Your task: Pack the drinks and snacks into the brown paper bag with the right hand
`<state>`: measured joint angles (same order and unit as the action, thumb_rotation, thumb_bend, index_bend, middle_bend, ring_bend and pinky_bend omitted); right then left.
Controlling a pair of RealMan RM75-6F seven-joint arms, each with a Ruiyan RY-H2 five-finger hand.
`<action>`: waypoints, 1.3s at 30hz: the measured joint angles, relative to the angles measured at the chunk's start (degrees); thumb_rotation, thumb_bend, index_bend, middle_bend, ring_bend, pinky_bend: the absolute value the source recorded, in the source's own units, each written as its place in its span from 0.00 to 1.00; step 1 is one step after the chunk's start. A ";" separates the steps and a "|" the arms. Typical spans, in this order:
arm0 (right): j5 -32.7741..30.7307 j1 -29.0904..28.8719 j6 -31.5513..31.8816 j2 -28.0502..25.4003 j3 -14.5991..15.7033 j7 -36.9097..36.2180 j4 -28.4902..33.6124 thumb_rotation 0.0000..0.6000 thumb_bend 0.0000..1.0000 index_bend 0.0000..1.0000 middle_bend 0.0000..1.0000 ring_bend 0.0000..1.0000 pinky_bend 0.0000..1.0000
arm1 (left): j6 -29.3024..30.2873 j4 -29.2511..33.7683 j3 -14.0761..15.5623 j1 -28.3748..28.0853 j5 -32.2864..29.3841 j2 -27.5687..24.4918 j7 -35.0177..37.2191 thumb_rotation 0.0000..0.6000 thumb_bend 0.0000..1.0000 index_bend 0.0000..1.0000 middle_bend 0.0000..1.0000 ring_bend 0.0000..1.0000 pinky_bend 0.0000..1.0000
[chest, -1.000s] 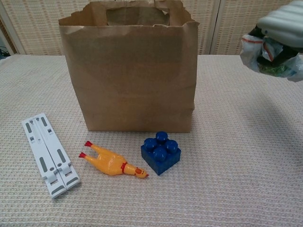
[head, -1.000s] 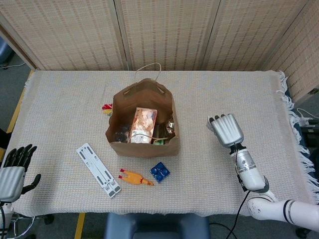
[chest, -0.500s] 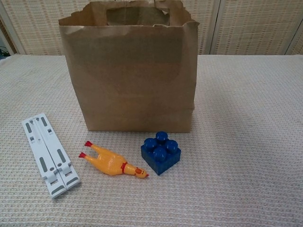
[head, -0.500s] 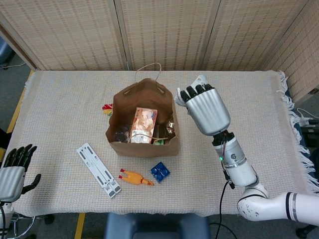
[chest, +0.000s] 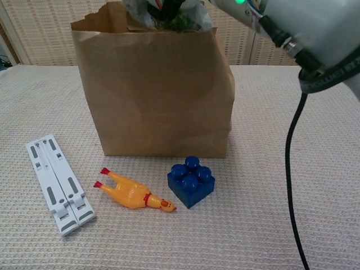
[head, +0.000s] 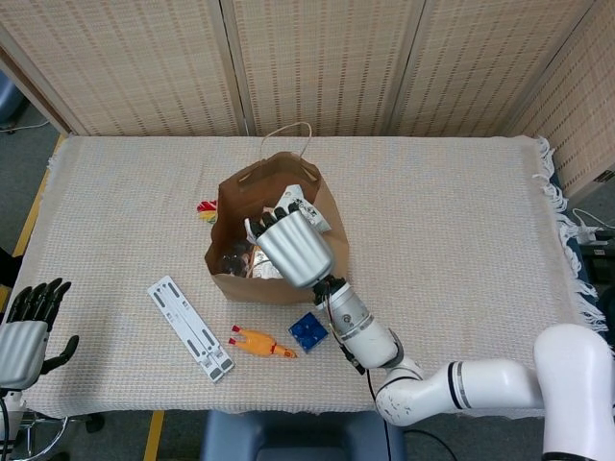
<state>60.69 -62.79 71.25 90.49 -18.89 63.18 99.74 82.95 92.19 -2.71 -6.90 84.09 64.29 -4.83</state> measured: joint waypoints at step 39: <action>0.92 4.46 10.99 -4.76 2.80 2.36 9.54 1.00 0.09 0.00 0.09 0.01 0.12 | 0.06 0.11 0.02 0.01 -0.03 0.00 -0.55 1.00 0.36 0.03 0.00 0.00 0.00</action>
<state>61.61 -58.33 82.24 85.73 -16.09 65.54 109.28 83.01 92.29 -2.69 -6.89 84.05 64.28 -5.38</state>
